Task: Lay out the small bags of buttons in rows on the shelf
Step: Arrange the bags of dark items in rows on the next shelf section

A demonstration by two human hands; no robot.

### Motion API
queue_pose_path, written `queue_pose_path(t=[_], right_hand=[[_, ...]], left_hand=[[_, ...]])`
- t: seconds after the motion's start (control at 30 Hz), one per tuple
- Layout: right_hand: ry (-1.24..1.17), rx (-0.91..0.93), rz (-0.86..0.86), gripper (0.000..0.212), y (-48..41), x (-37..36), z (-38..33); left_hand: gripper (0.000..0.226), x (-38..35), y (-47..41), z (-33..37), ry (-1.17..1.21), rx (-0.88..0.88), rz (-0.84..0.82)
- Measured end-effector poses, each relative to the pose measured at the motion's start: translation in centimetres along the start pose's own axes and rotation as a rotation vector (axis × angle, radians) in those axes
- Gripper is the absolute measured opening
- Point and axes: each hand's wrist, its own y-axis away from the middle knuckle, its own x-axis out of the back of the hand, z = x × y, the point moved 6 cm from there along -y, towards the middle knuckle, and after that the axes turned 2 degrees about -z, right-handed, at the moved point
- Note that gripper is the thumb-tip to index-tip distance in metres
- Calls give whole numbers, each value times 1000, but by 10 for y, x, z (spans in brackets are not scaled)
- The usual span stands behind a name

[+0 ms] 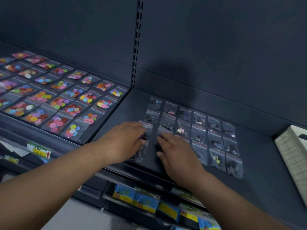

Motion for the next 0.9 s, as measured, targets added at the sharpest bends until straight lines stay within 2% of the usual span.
queue_pose_path(t=[0.1, 0.23, 0.47, 0.6, 0.77, 0.9], right_hand=[[66, 5, -52, 68, -2, -5, 2], [65, 18, -69, 56, -2, -7, 4], [37, 21, -66, 54, -1, -4, 6], [4, 10, -32, 53, 0, 2, 6], [30, -66, 98, 53, 8, 22, 19], [88, -146, 162, 50, 26, 44, 40]], left_hand=[[45, -9, -6, 12, -81, -24, -114], [50, -13, -8, 18, -57, -28, -169], [52, -14, -11, 21, -35, -41, -181], [54, -10, -12, 21, -22, -53, -140], [57, 8, -18, 35, -13, -101, -9], [53, 23, -25, 62, -136, -218, 130]])
